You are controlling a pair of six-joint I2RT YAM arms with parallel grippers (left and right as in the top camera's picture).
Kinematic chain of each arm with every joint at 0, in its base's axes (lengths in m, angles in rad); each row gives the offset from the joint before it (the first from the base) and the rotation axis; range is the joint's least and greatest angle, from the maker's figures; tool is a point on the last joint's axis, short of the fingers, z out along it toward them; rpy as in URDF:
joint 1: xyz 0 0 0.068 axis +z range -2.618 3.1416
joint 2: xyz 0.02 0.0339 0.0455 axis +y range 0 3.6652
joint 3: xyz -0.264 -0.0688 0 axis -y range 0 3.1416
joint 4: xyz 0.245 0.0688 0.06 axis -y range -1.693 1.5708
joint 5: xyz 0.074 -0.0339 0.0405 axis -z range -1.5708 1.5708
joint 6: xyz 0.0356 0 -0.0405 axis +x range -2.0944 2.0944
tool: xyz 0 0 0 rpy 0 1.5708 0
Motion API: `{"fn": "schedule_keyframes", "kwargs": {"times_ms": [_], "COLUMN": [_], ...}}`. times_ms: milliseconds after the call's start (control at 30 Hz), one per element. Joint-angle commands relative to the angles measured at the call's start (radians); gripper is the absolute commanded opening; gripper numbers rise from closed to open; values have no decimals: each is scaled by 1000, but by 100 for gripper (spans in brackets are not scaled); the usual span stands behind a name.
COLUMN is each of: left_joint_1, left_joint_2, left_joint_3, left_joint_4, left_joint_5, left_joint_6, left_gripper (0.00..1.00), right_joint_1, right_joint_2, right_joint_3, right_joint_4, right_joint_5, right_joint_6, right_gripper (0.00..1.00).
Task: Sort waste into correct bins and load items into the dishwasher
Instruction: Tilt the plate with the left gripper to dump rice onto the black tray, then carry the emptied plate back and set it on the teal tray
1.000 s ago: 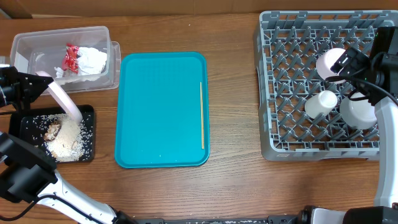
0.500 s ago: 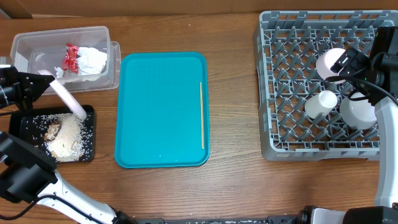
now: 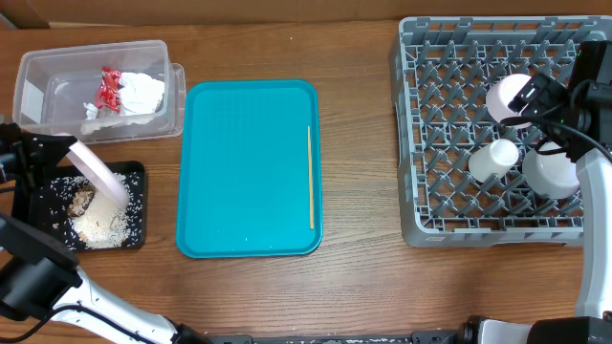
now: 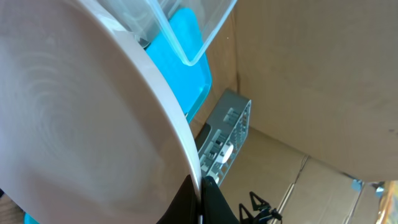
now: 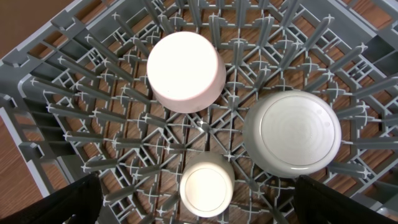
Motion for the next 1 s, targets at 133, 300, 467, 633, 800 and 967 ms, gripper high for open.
{"fn": "schedule_keyframes", "kwargs": {"times_ms": [133,300,467,633,800,967], "left_joint_1": [-1,-11,-22,-26,-108,-346], "left_joint_2": [-48,-97,-163,-251,-323,-404], "left_joint_3": [-18,-55,-55,-55,-55,-55], "left_joint_4": [-5,-5,-5,3,-4,-4], "left_joint_5": [31,31,27,-64,-127,-217], "left_joint_6": [21,23,31,16,16,9], "left_gripper": [4,4,4,4,4,4], "right_joint_1": [-1,-1,-1,-1,-1,-1], "right_joint_2": [-1,-1,-1,-1,-1,-1], "right_joint_3": [9,9,9,9,9,9], "right_joint_4": [2,2,2,2,2,2], "right_joint_5": [10,10,10,10,10,10], "right_joint_6": [2,2,2,2,2,2], "right_gripper": [100,100,100,100,100,100]}}
